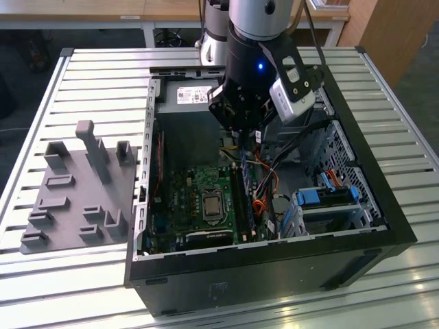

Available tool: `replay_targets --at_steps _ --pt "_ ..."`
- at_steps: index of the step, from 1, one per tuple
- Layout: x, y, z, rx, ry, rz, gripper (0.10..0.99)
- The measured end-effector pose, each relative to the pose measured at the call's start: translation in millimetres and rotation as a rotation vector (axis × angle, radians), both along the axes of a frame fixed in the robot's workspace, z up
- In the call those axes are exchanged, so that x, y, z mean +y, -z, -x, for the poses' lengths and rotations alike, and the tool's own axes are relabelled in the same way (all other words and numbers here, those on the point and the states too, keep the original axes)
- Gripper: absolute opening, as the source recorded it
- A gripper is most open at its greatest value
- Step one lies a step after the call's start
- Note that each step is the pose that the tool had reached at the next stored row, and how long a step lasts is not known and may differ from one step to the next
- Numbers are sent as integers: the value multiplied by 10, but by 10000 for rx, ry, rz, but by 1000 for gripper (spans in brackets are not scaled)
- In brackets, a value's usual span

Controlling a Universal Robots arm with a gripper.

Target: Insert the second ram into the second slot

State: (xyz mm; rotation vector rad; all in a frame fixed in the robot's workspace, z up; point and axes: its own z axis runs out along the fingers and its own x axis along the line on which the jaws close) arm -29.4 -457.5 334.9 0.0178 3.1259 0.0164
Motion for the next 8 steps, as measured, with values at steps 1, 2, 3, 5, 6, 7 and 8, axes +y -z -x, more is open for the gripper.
replay_targets --at_steps 1,2,3,5,6,7,8 --pt "0 7 0 0 -2 0 137" --pt "0 13 0 1 -5 1 137" --pt "0 21 0 0 -6 1 137" --pt "0 35 0 0 -9 1 137" --pt "0 41 0 0 -10 1 137" --pt "0 46 0 0 -11 1 137" --pt "0 51 0 0 -11 1 137"
